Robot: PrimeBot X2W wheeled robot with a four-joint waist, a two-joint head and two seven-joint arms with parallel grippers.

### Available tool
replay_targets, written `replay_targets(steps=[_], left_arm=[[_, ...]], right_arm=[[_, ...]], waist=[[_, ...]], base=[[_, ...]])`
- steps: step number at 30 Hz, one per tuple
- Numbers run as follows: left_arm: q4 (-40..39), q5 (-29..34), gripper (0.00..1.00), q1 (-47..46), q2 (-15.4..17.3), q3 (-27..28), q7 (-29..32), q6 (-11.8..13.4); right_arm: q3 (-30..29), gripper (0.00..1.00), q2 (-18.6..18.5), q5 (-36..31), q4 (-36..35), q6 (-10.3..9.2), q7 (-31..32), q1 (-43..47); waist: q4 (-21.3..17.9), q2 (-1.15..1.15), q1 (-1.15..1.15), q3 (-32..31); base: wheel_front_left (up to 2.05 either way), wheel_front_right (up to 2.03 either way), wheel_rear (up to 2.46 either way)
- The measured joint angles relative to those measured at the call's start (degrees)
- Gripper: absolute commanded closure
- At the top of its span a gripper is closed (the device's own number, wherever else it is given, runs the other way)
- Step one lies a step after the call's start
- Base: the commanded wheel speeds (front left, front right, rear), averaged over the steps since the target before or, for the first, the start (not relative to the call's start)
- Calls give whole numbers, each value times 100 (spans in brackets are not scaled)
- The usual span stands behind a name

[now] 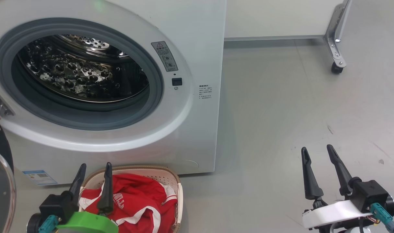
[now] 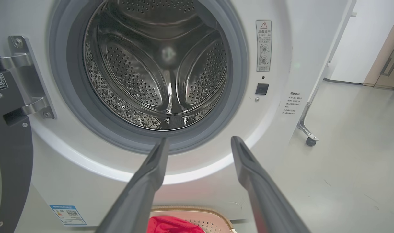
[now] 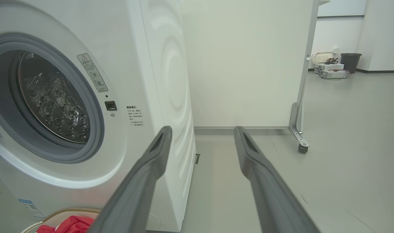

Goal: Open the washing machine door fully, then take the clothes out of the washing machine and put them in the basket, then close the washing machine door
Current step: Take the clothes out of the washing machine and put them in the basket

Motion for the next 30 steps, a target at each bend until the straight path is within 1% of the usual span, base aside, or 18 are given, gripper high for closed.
replay_targets(steps=[14, 30], left_arm=[[-354, 53, 0, 155, -13, -74, 0, -1], [-458, 58, 0, 353, -14, -77, 0, -2]], right_arm=[[7, 0, 5, 0, -21, 0, 0, 5], [55, 0, 8, 0, -15, 1, 1, 20]], waist=[[14, 0, 0, 11], [27, 0, 0, -31]], base=[[0, 0, 0], [-15, 15, 0]])
